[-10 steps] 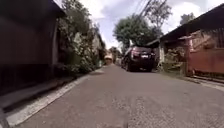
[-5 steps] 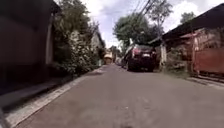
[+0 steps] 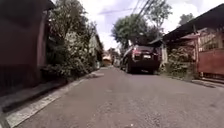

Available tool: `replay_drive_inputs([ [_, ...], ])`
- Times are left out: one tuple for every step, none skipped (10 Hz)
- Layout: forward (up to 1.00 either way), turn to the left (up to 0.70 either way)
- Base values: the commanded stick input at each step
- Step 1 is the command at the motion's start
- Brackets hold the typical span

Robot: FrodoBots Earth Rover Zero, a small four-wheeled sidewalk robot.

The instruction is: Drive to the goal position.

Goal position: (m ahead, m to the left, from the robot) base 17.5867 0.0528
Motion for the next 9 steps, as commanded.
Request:
replay_drive_inputs([
  [0.7,0.0],
  [0.7,0.0],
  [0.7,0.0],
  [0.7,0.0],
  [0.7,0.0],
  [0.7,0.0],
  [0.7,0.0],
  [0.7,0.0],
  [0.7,0.0],
])
